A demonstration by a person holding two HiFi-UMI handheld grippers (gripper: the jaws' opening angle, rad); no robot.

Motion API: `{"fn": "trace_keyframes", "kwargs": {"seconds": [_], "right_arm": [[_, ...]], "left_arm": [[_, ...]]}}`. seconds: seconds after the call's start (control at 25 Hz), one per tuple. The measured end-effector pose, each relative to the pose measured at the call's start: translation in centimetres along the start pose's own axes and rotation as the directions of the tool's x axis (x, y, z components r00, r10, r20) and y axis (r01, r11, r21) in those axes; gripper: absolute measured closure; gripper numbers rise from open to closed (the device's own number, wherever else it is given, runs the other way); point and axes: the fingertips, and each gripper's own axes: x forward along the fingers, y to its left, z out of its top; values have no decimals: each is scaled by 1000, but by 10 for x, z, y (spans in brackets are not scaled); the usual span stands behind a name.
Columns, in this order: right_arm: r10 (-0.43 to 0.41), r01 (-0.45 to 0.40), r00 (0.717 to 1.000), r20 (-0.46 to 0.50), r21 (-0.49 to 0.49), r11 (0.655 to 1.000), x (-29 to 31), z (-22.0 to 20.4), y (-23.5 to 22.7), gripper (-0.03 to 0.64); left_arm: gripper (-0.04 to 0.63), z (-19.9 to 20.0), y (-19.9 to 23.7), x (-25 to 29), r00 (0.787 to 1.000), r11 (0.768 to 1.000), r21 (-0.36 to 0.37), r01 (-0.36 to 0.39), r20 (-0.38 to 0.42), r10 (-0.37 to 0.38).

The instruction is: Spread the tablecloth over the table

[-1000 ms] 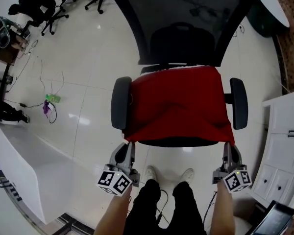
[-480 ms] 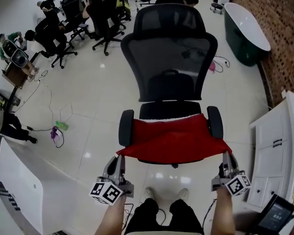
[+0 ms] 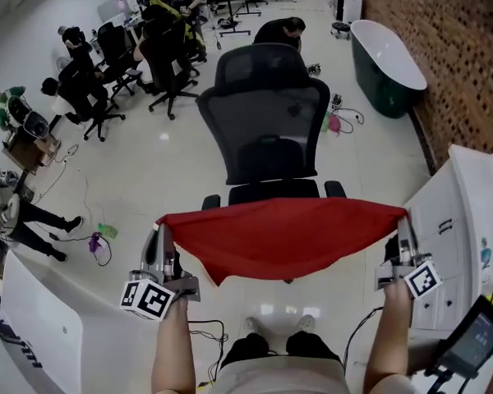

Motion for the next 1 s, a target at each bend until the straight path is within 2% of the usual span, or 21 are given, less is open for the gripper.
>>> {"fn": "trace_keyframes", "kwargs": {"seconds": [0.16,0.28,0.56,0.64,0.8,1.0], "right_arm": [[-29,35,999,42,-157,987,-29,60,22,604],[-73,86,996,59,-263,961,-58,88,33,604],[-165,222,966,199,-313,923,-136,136,43,604],[-207,284,945,253,-325,902,-170,144,52,604],[-282,405,887,367,-319,857,-229,157,69,604],[-386,563,796,466,-340,753,-308,163,89,604]], "left_arm": [[572,18,-32,15,996,995,40,91,0,-91],[572,15,-54,27,989,989,20,147,-7,-147],[572,-3,-109,67,942,943,-24,332,-45,-333],[572,-12,-126,81,913,915,-47,401,-65,-403],[572,-29,-167,109,840,847,-82,525,-115,-531],[572,-60,-226,123,740,759,-106,642,-171,-650]]}}
